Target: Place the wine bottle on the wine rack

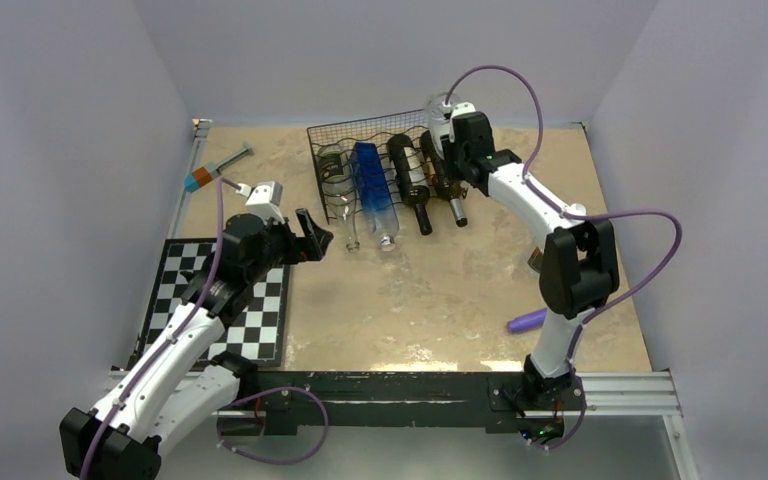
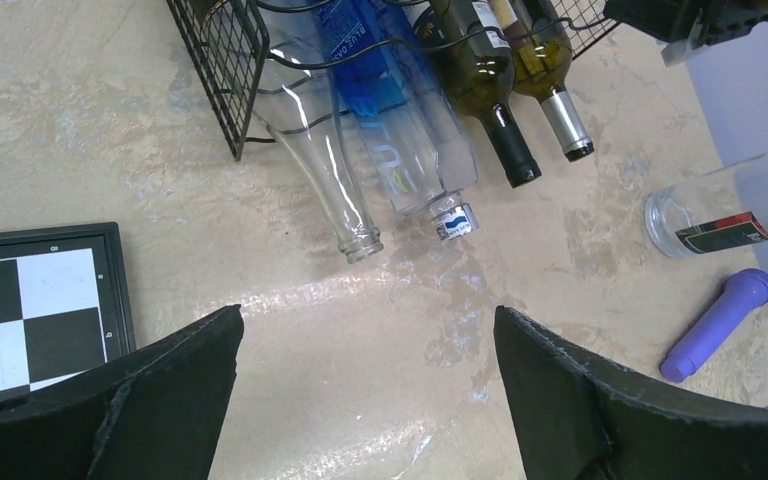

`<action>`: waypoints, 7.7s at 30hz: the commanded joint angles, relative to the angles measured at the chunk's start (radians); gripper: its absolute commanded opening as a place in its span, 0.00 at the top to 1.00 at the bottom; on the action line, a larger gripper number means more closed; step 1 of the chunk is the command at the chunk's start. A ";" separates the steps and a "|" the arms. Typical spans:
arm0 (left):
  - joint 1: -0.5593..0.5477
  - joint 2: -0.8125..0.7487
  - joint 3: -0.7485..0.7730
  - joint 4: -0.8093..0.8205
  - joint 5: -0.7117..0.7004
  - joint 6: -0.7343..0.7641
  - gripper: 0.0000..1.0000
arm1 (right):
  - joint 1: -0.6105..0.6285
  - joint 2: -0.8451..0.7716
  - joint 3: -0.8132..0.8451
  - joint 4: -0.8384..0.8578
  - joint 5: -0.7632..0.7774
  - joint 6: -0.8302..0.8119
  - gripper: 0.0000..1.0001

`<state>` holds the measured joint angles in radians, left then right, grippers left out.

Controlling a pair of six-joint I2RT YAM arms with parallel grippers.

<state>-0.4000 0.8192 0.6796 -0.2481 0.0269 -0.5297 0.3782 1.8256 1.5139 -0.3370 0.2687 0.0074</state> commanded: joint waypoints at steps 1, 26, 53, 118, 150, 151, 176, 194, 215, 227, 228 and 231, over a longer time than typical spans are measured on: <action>-0.002 0.004 0.045 0.046 0.028 0.025 0.01 | -0.013 -0.005 0.152 0.201 -0.027 -0.048 1.00; -0.001 -0.008 0.045 0.043 0.005 0.045 0.01 | -0.013 0.042 0.189 0.053 0.019 -0.023 0.20; -0.002 0.021 0.114 0.140 0.162 0.176 0.01 | -0.208 -0.407 0.162 -0.739 0.297 0.424 0.02; -0.002 0.113 0.123 0.159 0.202 0.200 0.03 | 0.016 -0.389 0.112 -0.755 -0.353 0.540 1.00; -0.243 0.328 0.088 0.062 0.248 0.403 0.12 | 0.096 -0.242 -0.092 -0.081 -1.178 0.602 1.00; -0.244 0.333 0.090 0.055 0.224 0.403 0.12 | 0.097 -0.242 -0.096 -0.076 -1.188 0.599 1.00; -0.263 0.379 0.121 -0.030 -0.085 0.346 0.13 | 0.305 -0.460 -0.305 -0.398 -0.818 0.051 1.00; -0.261 0.244 0.055 0.011 -0.233 0.225 0.10 | 0.466 -0.422 -0.461 -0.344 -0.491 0.059 1.00; -0.257 0.127 0.026 0.037 -0.374 0.177 0.03 | 0.531 -0.312 -0.615 0.013 -0.323 0.093 0.98; -0.254 0.150 0.047 0.040 -0.393 0.195 0.03 | 0.533 -0.249 -0.623 0.089 -0.335 0.079 0.53; -0.252 0.150 0.048 0.041 -0.392 0.195 0.03 | 0.533 -0.244 -0.620 0.094 -0.335 0.079 0.51; -0.252 0.151 0.049 0.042 -0.394 0.199 0.03 | 0.533 -0.233 -0.614 0.104 -0.331 0.075 0.47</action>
<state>-0.6613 0.9691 0.7071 -0.2493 -0.3477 -0.3309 0.9165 1.5791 0.8745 -0.3424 -0.1127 0.0853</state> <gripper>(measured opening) 0.971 0.508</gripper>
